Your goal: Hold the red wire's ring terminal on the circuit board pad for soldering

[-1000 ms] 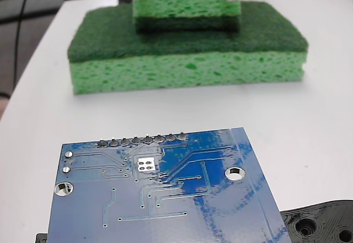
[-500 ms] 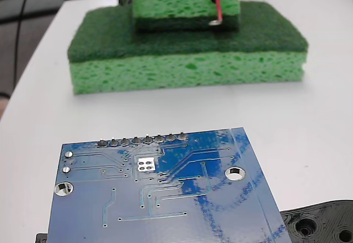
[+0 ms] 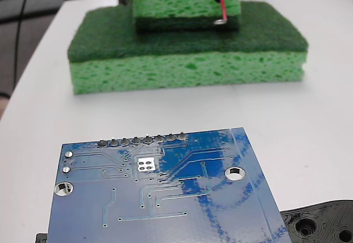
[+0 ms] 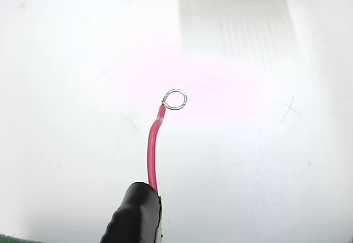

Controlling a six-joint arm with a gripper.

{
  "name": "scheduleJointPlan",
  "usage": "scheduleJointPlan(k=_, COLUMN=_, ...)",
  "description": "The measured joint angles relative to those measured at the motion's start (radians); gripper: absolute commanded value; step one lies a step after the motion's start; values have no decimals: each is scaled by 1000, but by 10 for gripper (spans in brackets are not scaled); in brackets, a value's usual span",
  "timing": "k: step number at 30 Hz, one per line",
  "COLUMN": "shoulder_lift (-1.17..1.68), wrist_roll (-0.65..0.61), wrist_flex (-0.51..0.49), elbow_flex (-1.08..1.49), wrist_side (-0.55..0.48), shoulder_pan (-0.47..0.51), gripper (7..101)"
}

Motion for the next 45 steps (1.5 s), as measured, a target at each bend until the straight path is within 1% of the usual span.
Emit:
scheduleJointPlan(k=10, shoulder_lift=0, wrist_roll=0, wrist_flex=0, elbow_flex=0, wrist_side=3, shoulder_pan=-3, gripper=1003)
scheduleJointPlan(k=17, shoulder_lift=0, wrist_roll=9, wrist_flex=0, elbow_flex=0, wrist_side=41, shoulder_pan=-32, gripper=1003)
scheduleJointPlan(k=45, shoulder_lift=0, wrist_roll=8, wrist_flex=0, elbow_flex=0, wrist_side=41, shoulder_pan=-32, gripper=1003)
